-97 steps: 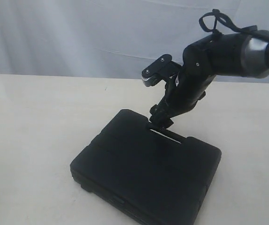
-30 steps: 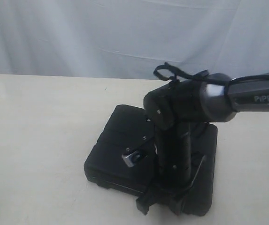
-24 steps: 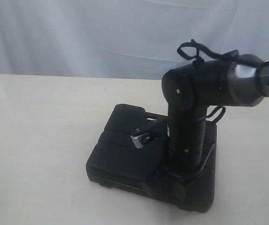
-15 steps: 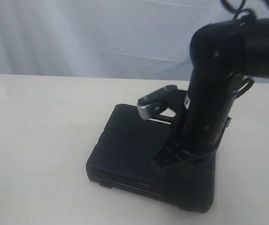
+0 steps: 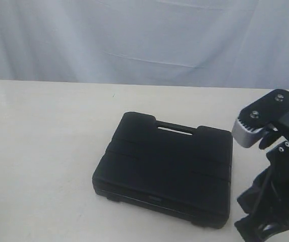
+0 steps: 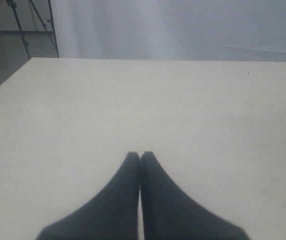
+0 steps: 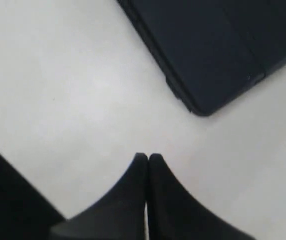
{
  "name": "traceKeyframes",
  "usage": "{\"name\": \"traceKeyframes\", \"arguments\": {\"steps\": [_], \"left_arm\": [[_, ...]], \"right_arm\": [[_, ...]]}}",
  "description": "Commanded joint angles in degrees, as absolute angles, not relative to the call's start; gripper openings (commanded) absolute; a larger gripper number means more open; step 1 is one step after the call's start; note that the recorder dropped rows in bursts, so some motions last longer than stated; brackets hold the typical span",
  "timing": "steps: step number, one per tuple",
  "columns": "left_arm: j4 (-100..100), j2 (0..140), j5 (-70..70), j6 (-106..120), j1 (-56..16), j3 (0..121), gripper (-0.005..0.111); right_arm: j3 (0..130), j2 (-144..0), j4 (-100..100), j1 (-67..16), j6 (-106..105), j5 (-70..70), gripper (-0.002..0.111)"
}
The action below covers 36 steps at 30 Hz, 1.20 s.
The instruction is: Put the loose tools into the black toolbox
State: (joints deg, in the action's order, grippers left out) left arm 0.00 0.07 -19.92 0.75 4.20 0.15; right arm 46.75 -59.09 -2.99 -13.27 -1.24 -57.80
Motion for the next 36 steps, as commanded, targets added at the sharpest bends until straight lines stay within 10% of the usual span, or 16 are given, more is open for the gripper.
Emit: {"name": "traceKeyframes", "arguments": {"steps": [1,23,36], "left_arm": [[0.0,0.0,-19.62,0.41,3.93,0.0,0.0],[0.0,0.0,-19.62,0.41,3.93,0.0,0.0],[0.0,0.0,-19.62,0.41,3.93,0.0,0.0]], "right_arm": [[40.7,-55.51,-2.94,-13.0,0.0,-41.81,0.0],[39.5,-49.85,7.56,-4.84,0.0,-35.28,0.0],[12.58,-38.5,5.06,4.57,-3.39,10.73,0.0]]}}
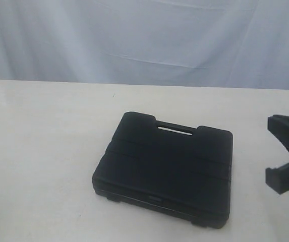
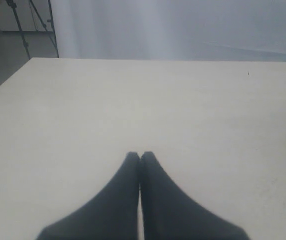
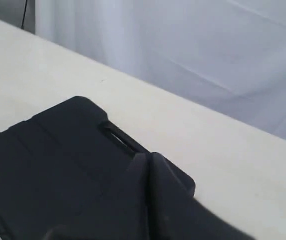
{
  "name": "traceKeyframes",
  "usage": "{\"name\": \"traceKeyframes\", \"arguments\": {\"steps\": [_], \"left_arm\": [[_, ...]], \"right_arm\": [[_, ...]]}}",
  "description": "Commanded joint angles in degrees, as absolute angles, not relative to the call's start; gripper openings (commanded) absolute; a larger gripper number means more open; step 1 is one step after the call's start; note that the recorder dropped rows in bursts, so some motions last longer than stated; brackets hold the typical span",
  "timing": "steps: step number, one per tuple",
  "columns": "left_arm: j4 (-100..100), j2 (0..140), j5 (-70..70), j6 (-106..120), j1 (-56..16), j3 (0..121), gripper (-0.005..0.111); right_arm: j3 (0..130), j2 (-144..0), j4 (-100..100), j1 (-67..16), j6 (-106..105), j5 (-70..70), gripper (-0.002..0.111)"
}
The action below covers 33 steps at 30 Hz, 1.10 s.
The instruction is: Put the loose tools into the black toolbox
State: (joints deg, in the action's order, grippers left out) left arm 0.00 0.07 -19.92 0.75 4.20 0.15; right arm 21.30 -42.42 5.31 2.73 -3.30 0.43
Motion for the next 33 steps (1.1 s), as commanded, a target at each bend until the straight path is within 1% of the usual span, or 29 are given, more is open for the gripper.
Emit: {"name": "traceKeyframes", "arguments": {"steps": [1,5,10,19,29,33], "left_arm": [[0.0,0.0,-19.62,0.41,3.93,0.0,0.0],[0.0,0.0,-19.62,0.41,3.93,0.0,0.0],[0.0,0.0,-19.62,0.41,3.93,0.0,0.0],[0.0,0.0,-19.62,0.41,3.93,0.0,0.0],[0.0,0.0,-19.62,0.41,3.93,0.0,0.0],[0.0,0.0,-19.62,0.41,3.93,0.0,0.0]], "right_arm": [[10.41,-37.32,5.06,5.11,-2.31,11.55,0.0],[4.57,-31.34,5.06,7.42,3.12,11.61,0.0],[0.45,-24.09,5.06,10.42,3.27,11.49,0.0],[0.0,-22.31,5.06,10.51,3.27,7.59,0.0],[0.0,-9.95,2.97,10.51,3.27,-9.08,0.0],[0.0,-8.67,2.85,10.51,3.27,-12.59,0.0]]}}
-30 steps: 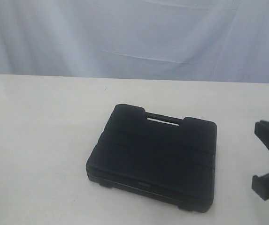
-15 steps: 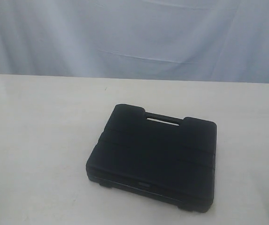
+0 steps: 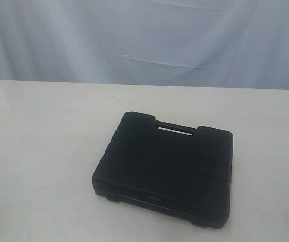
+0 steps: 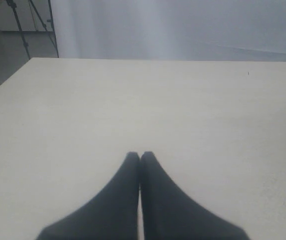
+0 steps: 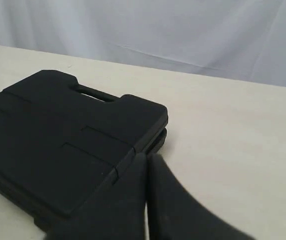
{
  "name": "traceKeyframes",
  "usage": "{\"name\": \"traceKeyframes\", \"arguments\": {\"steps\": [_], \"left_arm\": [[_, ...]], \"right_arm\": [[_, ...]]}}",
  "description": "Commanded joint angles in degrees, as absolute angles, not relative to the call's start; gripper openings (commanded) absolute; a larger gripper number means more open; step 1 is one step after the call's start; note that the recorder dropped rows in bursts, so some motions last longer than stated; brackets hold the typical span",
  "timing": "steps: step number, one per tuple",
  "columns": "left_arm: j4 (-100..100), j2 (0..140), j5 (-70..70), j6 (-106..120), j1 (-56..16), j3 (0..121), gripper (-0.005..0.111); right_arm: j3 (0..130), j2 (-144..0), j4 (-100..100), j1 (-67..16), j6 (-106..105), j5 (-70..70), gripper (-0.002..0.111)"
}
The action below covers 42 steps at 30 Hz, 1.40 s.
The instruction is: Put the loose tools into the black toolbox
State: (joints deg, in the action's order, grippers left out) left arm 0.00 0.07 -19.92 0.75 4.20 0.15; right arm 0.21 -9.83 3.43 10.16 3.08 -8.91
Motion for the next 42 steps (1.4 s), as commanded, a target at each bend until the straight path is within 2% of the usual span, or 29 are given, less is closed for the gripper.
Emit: {"name": "traceKeyframes", "arguments": {"steps": [1,42], "left_arm": [[0.0,0.0,-19.62,0.41,3.93,0.0,0.0],[0.0,0.0,-19.62,0.41,3.93,0.0,0.0]], "right_arm": [[0.0,-8.67,2.85,10.51,2.99,-13.17,0.0],[0.0,-8.67,2.86,10.51,-1.39,-14.36,0.0]]}}
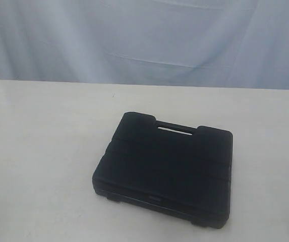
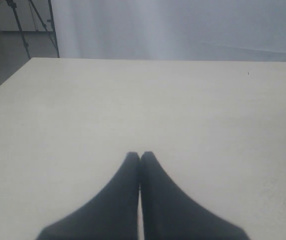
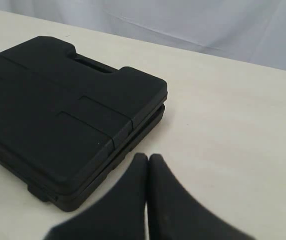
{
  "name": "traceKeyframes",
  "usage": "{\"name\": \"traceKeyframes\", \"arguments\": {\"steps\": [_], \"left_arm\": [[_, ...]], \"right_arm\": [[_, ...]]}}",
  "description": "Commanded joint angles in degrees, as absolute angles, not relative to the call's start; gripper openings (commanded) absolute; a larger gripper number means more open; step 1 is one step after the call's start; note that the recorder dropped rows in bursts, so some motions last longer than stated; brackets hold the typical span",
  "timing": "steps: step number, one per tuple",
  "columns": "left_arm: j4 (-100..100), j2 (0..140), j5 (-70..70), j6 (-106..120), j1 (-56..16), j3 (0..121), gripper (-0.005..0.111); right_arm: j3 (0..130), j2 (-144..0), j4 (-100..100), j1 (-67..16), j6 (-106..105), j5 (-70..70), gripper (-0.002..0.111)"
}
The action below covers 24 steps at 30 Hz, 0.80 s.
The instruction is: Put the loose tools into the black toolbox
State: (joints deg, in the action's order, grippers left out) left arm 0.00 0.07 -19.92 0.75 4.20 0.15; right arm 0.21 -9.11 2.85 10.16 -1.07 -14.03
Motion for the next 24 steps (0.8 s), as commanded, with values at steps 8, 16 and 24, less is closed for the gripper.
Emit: {"name": "traceKeyframes", "arguments": {"steps": [8,16,24], "left_arm": [[0.0,0.0,-19.62,0.41,3.93,0.0,0.0],[0.0,0.0,-19.62,0.41,3.93,0.0,0.0],[0.0,0.0,-19.62,0.41,3.93,0.0,0.0]], "right_arm": [[0.0,-8.67,2.86,10.51,-1.39,-14.36,0.0],[0.0,-8.67,2.86,10.51,-0.92,-14.36,0.0],[0.0,-8.67,2.86,10.51,-0.92,-14.36,0.0]]}}
